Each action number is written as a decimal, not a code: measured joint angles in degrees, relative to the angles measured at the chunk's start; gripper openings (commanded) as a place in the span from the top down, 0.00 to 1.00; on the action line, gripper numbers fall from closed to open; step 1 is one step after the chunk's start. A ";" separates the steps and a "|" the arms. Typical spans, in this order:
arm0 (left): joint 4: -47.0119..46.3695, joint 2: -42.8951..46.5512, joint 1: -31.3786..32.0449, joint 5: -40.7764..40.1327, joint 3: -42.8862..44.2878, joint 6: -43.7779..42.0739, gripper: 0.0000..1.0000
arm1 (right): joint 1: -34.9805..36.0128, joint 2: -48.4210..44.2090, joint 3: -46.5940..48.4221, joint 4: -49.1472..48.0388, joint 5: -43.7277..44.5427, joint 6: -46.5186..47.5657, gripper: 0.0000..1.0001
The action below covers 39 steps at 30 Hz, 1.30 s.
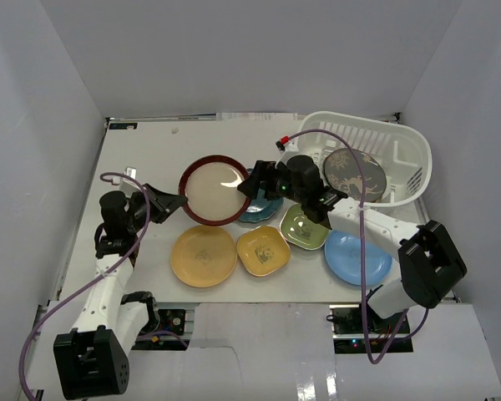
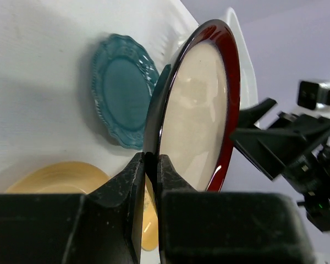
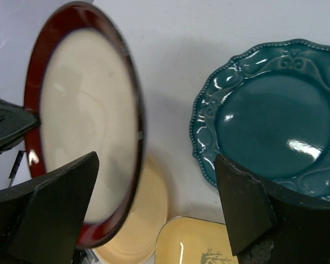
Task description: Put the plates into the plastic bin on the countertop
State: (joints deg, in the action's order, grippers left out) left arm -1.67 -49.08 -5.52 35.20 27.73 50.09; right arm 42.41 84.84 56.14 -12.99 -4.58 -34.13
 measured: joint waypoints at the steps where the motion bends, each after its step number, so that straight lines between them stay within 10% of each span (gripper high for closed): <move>1: -0.76 -0.02 0.04 1.42 0.00 0.31 1.00 | -0.44 0.00 -0.33 -0.02 -0.04 -0.24 0.06; 4: -3.54 -0.31 0.13 4.74 0.00 1.14 1.00 | -1.38 0.00 -1.49 -0.83 -1.01 -1.40 0.15; 9: -5.14 -1.51 0.46 6.91 0.00 1.09 1.00 | -1.57 -0.28 -4.50 -6.23 -4.59 -6.03 0.74; 12: -5.35 -2.86 0.79 7.21 0.00 0.48 0.98 | -2.89 -0.68 -7.23 -10.49 -7.72 -10.58 0.90; 21: -8.46 -7.15 2.54 12.31 2.56 2.75 0.31 | -8.55 -6.93 -10.84 -10.27 -11.85 -14.01 0.92; 33: -8.02 -23.28 5.77 8.31 11.52 -0.15 0.20 | -50.95 -22.99 -11.15 4.85 -13.18 -8.74 0.92; 39: -2.40 -34.67 9.94 4.70 19.08 -1.92 0.19 | -59.84 -19.82 -12.48 8.59 -11.61 -7.26 0.92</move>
State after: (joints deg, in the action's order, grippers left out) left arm -4.08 -83.74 4.43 39.90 46.81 48.16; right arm -17.43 65.01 43.66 -4.40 -16.19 -41.39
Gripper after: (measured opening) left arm 0.808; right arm 0.240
